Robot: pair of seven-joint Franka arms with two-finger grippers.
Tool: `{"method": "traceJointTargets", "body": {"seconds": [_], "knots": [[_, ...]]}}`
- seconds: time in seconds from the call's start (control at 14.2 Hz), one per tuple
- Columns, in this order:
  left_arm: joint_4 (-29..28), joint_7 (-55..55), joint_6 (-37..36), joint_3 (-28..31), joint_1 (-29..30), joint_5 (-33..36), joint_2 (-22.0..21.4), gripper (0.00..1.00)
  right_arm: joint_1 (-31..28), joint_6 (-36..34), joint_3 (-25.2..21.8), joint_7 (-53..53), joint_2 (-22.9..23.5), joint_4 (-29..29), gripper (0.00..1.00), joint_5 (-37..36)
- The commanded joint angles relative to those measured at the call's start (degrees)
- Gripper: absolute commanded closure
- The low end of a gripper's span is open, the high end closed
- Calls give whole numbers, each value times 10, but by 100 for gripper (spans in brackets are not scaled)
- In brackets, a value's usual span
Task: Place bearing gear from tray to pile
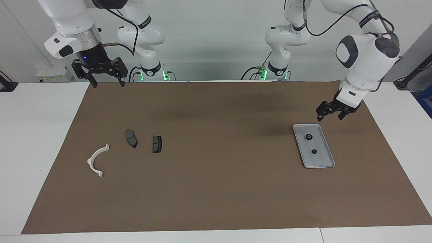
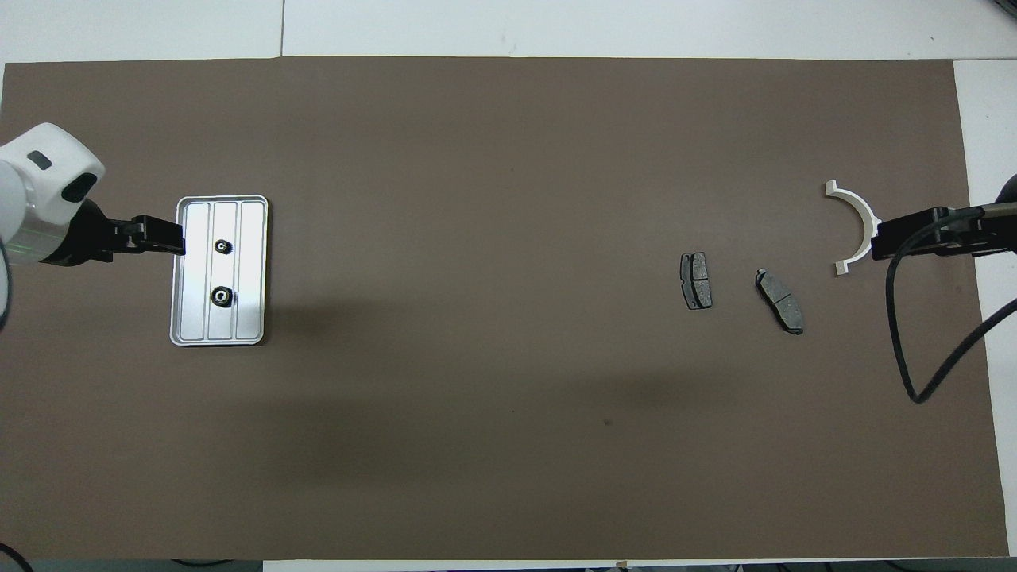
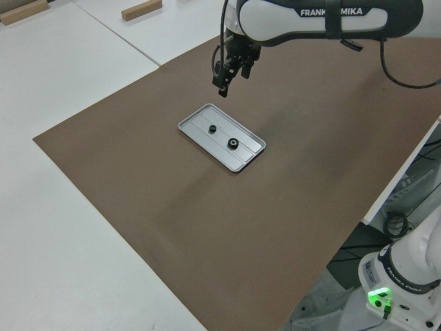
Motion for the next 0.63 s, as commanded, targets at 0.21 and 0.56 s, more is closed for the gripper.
{"method": "traceJointTargets", "body": {"seconds": [0.21,0.56], "knots": [[-84,56,117,0,19,-1,49,0,6,40,-5,-31,16,-11,0,-9],[-97,-9,145,-2,14,-4,68,4,15,64,-5,-35,63,-7,0,-10]]}}
